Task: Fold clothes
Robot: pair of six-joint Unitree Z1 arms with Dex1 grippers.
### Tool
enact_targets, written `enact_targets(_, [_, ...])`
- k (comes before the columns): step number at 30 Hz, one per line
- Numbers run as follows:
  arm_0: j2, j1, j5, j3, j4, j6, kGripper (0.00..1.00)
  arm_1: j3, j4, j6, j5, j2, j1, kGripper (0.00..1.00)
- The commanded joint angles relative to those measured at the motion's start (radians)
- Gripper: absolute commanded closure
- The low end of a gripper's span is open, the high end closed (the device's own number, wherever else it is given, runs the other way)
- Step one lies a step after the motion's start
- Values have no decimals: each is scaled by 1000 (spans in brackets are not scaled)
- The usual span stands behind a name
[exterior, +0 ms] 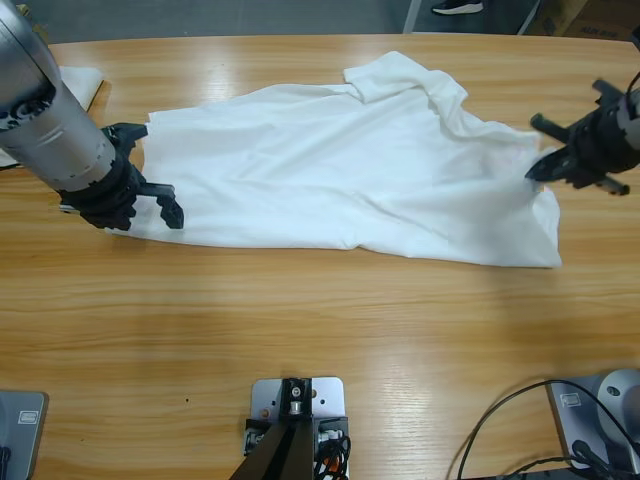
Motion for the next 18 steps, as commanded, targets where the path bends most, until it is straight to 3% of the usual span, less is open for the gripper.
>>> enact_targets(1, [57,-13,-14,48,14,-9,41,5,51,104,-34,61,105,1000])
enact_targets(8, [52,-13,-12,68,14,-9,41,-51,75,29,-92,56,15,1000])
enact_targets(13, [56,-18,-13,68,13,-13,41,-62,177,68,-91,-1,43,1000])
enact_targets(18, [56,-36,-12,77,13,-19,41,21,145,77,-82,38,49,1000])
